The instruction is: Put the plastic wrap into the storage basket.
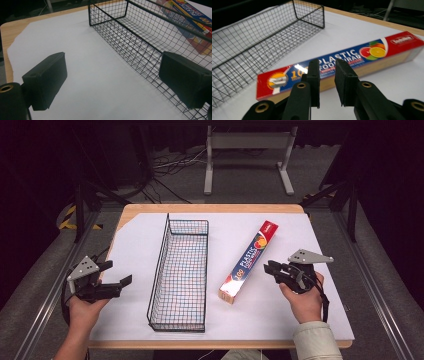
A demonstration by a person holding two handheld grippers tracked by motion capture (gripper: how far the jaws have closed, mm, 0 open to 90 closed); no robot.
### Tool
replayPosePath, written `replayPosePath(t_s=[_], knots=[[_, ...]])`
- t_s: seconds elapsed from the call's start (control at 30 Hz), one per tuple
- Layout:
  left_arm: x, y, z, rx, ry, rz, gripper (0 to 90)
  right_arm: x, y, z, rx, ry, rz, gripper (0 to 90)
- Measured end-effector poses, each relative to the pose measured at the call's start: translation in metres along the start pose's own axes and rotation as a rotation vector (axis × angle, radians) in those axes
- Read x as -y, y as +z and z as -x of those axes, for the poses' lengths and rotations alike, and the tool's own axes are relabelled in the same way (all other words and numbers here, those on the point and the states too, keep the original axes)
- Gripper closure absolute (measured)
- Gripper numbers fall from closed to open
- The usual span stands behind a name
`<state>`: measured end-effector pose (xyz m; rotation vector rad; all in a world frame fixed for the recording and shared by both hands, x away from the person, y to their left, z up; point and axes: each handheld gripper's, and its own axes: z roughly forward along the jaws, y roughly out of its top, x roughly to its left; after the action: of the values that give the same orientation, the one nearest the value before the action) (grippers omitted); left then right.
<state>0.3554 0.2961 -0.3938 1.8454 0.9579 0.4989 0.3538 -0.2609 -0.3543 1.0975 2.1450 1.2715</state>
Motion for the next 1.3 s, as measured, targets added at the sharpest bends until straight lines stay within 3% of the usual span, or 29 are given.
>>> replayPosePath(t_s=[0.17,0.33,0.47,0.73,0.8,0.9,1.3], knots=[[0.001,0.000,-0.001,-0.002,-0.001,0.000,8.8,-0.012,0.010,-0.009,-0.033,-0.013,0.003,74.5],[0.003,-0.001,-0.005,-0.030,-0.005,-0.011,8.8,-0.022,0.018,-0.019,-0.070,-0.024,0.004,75.0],[0.006,-0.001,-0.011,-0.045,-0.019,-0.009,8.7,-0.030,0.031,-0.034,-0.122,-0.053,-0.019,79.2],[0.011,0.001,-0.014,-0.066,-0.006,-0.010,8.8,-0.039,0.046,-0.049,-0.171,-0.070,-0.030,85.7],[0.014,0.003,-0.015,-0.100,-0.013,-0.010,9.0,-0.040,0.049,-0.051,-0.172,-0.078,-0.038,87.5],[0.019,0.007,-0.019,-0.117,-0.024,-0.017,9.0,-0.045,0.055,-0.055,-0.172,-0.083,-0.070,90.0],[0.029,0.016,-0.022,-0.094,-0.001,-0.008,8.6,-0.048,0.083,-0.065,-0.150,-0.107,-0.201,90.0]])
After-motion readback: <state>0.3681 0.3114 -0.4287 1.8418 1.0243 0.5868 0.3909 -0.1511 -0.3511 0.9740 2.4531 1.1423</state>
